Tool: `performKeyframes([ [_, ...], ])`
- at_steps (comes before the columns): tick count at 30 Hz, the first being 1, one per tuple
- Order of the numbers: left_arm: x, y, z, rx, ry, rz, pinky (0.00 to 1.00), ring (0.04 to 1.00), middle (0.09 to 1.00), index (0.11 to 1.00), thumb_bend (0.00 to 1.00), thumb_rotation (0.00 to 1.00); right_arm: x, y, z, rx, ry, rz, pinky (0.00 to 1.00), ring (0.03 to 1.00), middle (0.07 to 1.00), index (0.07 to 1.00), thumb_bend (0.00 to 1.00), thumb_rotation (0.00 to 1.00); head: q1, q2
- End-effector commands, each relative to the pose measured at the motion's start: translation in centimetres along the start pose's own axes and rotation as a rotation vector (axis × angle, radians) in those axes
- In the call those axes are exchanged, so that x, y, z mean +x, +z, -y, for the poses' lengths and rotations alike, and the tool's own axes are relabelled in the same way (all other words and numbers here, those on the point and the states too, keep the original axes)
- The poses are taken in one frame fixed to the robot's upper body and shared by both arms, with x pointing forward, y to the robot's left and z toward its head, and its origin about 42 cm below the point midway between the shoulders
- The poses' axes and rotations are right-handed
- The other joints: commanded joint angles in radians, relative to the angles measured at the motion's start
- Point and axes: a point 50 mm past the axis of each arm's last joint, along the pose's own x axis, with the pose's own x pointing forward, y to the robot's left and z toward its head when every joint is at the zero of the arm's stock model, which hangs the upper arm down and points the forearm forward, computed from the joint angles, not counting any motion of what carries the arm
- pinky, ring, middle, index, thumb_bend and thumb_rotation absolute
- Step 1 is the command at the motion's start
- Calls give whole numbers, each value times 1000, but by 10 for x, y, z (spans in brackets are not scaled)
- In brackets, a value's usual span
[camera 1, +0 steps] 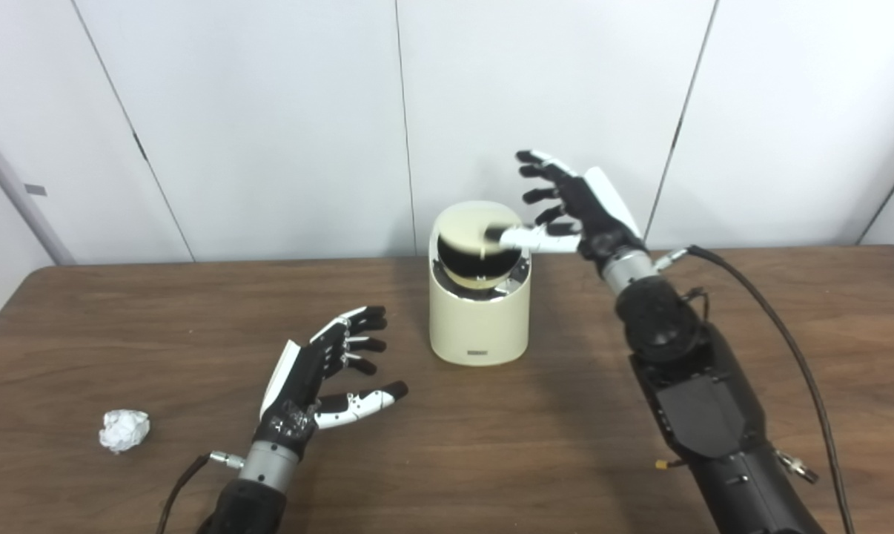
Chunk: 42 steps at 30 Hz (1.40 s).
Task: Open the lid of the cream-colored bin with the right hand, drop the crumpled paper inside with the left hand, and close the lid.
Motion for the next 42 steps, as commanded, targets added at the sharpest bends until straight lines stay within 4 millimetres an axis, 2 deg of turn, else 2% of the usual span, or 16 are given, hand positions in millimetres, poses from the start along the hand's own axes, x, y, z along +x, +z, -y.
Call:
performKeyframes([
  [1, 12, 16, -6, 9, 7, 76, 591, 718, 802, 826, 730, 82, 3, 19, 18, 9, -52, 58, 694, 796, 852, 888, 623, 757, 0, 1],
  [5, 13, 17, -5, 11, 2, 81, 590, 716, 804, 828, 727, 76, -12, 3, 26, 12, -88, 34, 700, 775, 846, 884, 623, 827, -3, 4],
  [9, 14, 18, -5, 10, 1, 81, 589, 716, 803, 826, 728, 73, -27, -15, 28, 48, -93, -4, 730, 778, 845, 886, 620, 799, -4, 4],
  [11, 14, 19, -5, 9, 2, 80, 584, 712, 800, 823, 731, 69, -38, -27, 28, 62, -82, -7, 748, 800, 845, 895, 601, 732, -4, 4],
  [13, 15, 19, -5, 11, 1, 80, 578, 708, 799, 823, 732, 71, -48, -37, 27, 87, -70, -11, 730, 809, 846, 887, 597, 581, -4, 4],
  [16, 15, 19, -6, 12, 0, 81, 571, 701, 797, 821, 734, 80, -65, -53, 25, 83, -47, -7, 664, 762, 843, 875, 606, 432, -1, 7],
  [21, 15, 22, -6, 18, 2, 82, 574, 700, 796, 821, 727, 73, -89, -70, 21, 118, -29, 1, 638, 768, 855, 873, 633, 307, 3, 11],
  [26, 15, 23, -6, 29, 5, 81, 570, 701, 797, 824, 724, 89, -107, -81, 16, 89, -10, 25, 601, 771, 868, 867, 706, 316, 16, 11],
  [31, 15, 23, -7, 24, 7, 81, 583, 708, 791, 824, 723, 92, -114, -87, 14, 60, -3, 22, 629, 791, 880, 887, 765, 349, 22, 9],
  [35, 15, 23, -8, 16, 17, 83, 580, 719, 795, 824, 731, 86, -113, -87, 13, 50, 0, 30, 637, 793, 879, 882, 790, 316, 73, 3],
  [42, 10, 38, -4, 63, 31, 95, 540, 691, 787, 824, 725, 122, -116, -91, 27, 34, 26, 22, 693, 825, 896, 910, 791, 222, 311, 3],
])
